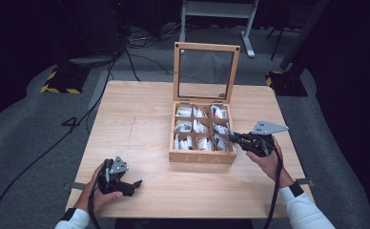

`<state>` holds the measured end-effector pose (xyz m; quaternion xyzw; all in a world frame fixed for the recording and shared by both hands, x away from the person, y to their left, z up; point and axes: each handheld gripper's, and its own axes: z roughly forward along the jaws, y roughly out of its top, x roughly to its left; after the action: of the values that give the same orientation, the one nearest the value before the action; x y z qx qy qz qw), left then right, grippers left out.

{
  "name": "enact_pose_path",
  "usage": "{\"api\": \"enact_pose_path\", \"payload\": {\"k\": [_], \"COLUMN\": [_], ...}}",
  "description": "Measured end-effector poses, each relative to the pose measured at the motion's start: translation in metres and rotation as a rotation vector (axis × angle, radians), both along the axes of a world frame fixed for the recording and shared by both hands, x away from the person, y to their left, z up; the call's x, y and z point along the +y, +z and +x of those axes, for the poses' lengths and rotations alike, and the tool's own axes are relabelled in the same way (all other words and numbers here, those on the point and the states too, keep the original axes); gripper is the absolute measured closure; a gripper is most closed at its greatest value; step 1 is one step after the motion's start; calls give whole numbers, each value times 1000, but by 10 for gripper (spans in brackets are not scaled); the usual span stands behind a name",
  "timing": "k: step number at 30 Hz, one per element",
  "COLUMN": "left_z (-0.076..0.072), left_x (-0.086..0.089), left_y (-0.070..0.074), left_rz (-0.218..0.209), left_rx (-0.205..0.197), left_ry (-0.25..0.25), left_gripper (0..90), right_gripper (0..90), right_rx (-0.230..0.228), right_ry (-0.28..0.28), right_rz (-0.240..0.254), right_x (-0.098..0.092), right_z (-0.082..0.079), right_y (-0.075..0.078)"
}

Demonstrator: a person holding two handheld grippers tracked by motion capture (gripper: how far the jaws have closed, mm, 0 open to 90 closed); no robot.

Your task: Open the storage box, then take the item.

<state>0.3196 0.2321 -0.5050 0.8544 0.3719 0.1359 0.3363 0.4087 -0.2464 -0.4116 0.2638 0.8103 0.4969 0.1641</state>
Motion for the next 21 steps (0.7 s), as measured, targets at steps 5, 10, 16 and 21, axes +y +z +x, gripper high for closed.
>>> {"api": "enact_pose_path", "payload": {"k": [5, 10, 16, 21], "left_z": [1, 1, 1, 2], "left_x": [0, 0, 0, 0], "left_y": [0, 0, 0, 0], "left_rz": [3, 3, 3, 3], "left_rx": [-1, 0, 0, -3], "left_ry": [-8, -9, -8, -6], "left_gripper": [65, 65, 65, 62], "right_gripper": [847, 865, 878, 881], "right_rx": [-17, -24, -32, -47], "right_ry": [-2, -4, 1, 18], "right_rz": [14, 13, 29, 35], "right_x": [-3, -2, -1, 2], "right_z": [-1, -1, -3, -5], "right_y": [3, 4, 7, 11]}}
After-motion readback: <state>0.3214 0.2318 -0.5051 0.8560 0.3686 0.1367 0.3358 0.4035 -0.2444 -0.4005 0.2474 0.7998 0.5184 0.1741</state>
